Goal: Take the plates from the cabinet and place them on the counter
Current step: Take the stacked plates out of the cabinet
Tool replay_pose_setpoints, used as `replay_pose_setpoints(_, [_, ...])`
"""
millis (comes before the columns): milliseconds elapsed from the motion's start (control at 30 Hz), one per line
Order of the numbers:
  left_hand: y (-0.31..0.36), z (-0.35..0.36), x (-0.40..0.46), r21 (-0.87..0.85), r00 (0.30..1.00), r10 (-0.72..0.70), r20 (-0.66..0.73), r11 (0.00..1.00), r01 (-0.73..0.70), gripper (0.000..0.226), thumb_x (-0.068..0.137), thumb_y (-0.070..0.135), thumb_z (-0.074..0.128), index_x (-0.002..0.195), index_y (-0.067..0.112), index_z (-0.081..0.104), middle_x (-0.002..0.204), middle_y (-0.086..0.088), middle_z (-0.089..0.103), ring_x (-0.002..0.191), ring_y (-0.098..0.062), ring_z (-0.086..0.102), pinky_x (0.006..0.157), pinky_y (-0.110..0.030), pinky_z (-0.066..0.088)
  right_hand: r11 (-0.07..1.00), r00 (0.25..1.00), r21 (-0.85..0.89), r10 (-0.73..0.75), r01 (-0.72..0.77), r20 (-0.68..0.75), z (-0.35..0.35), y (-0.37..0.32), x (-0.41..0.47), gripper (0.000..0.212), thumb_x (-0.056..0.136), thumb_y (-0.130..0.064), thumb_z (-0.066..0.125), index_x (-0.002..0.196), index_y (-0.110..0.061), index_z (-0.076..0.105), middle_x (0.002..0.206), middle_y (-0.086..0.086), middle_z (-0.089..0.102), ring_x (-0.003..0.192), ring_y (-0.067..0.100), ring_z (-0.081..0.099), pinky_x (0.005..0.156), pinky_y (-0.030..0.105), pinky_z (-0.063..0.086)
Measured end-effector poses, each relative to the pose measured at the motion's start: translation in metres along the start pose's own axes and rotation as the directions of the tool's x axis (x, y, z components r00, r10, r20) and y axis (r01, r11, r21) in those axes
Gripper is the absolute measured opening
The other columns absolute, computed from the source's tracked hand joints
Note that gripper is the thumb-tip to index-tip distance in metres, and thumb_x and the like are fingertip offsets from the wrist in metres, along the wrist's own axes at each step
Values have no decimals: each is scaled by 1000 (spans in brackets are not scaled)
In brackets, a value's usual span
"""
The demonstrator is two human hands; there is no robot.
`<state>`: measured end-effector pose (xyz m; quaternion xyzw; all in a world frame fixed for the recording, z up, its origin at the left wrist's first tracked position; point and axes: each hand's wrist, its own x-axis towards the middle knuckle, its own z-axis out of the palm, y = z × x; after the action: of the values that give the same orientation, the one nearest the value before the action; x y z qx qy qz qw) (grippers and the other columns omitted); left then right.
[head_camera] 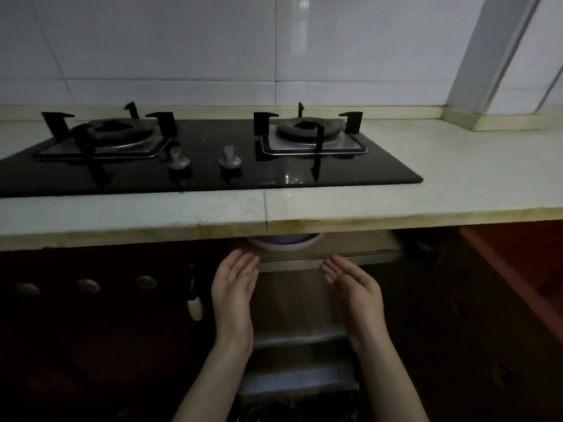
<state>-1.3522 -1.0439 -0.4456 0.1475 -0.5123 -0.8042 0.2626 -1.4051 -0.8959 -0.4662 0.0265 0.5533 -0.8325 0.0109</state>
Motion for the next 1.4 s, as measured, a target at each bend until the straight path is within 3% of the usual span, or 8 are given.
replay_pose_setpoints(233, [-45,-5,28,-105,977,197,78,977,-188,39,92,-4,37,124,15,48,122,-4,56,114,-14,55,91,-21,43,976,978,185,-142,112,155,-9,34,32,35,91,8,38,121,3,54,104,12,66,101,16,64,82,17,52])
replay_pose_setpoints(367, [-58,-10,38,62,950,278,139,955,-289,45,91,-4,39,133,11,43,126,0,50,120,-12,48,102,-24,36,908,893,-67,-391,414,222,-12,42,35,35,90,0,47,117,-19,58,110,1,66,104,7,62,90,19,51])
replay_pose_setpoints(567, [-69,-11,52,562,601,647,469,306,-768,41,85,4,55,125,14,54,124,2,56,114,-3,47,98,-12,32,122,481,-604,-734,787,479,-4,45,56,33,85,-7,59,117,-15,60,114,-4,61,102,-2,55,88,4,40])
replay_pose_setpoints(667, [-67,-1,65,586,497,591,635,51,-809,47,84,2,54,130,11,51,133,-6,56,124,-16,50,104,-19,30,-46,438,-613,-657,788,613,-1,41,68,37,83,-2,59,120,-5,60,122,13,63,114,23,59,100,31,46])
replay_pose_setpoints(800, [-63,3,86,625,492,476,729,-168,-762,50,89,9,47,138,14,39,145,-4,44,134,-17,39,110,-22,24,-248,408,-602,-540,759,736,5,37,82,38,87,-9,54,125,-6,57,128,14,60,117,27,57,102,32,41])
replay_pose_setpoints(1000, [-64,1,91,626,499,427,754,-240,-742,40,85,9,53,124,9,55,126,-13,61,117,-28,56,96,-32,44,-353,434,-608,-460,712,775,12,35,93,41,89,-14,46,130,-10,52,132,10,57,119,27,53,102,32,37])
replay_pose_setpoints(1233, [-60,0,87,630,499,397,771,-358,-689,31,88,16,47,117,17,56,118,-7,63,110,-26,57,85,-32,44,-396,372,-597,-513,698,774,11,38,87,28,79,-6,57,106,-6,65,101,14,70,92,33,64,79,35,49])
replay_pose_setpoints(1400, [-52,-9,68,592,444,411,796,-380,-710,24,66,3,72,88,11,69,83,-9,72,76,-28,69,59,-30,54,-380,314,-587,-576,715,755,6,38,71,28,69,-4,70,97,-8,70,92,10,73,82,28,69,69,32,55])
